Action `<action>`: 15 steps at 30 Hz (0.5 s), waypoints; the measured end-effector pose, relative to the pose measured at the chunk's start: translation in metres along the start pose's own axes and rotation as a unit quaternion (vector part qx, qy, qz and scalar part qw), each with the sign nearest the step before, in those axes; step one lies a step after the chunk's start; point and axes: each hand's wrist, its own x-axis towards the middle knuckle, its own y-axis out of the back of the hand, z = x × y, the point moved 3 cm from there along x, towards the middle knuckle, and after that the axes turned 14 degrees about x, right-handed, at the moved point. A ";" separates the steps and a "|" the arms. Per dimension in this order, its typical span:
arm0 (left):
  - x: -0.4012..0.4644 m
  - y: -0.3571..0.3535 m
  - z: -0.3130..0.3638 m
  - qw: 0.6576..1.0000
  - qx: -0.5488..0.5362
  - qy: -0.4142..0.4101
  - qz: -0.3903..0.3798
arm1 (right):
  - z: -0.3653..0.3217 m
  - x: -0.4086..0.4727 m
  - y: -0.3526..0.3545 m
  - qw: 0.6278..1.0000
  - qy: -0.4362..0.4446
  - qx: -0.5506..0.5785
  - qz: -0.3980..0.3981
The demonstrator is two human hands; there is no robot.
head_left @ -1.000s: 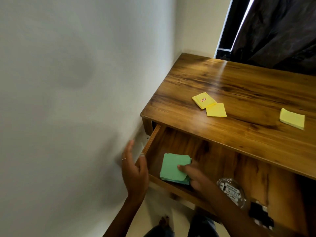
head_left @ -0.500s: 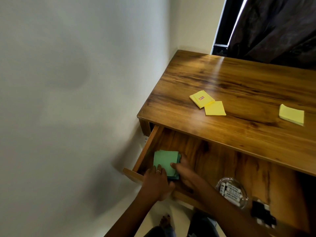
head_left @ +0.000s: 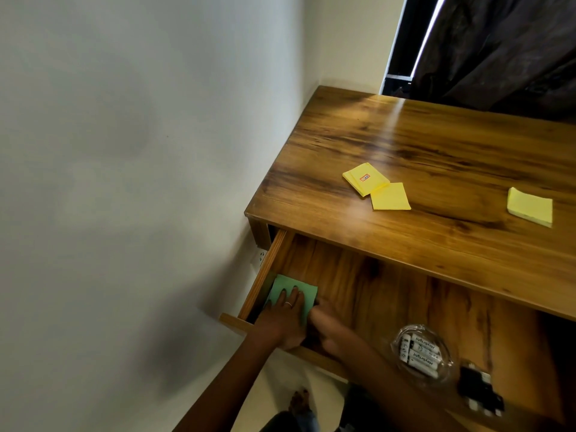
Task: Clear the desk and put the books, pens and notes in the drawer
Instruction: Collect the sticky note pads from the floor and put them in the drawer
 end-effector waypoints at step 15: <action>0.016 -0.005 -0.007 1.000 0.000 -0.001 0.015 | -0.031 -0.017 0.008 0.991 0.060 -0.118 -0.014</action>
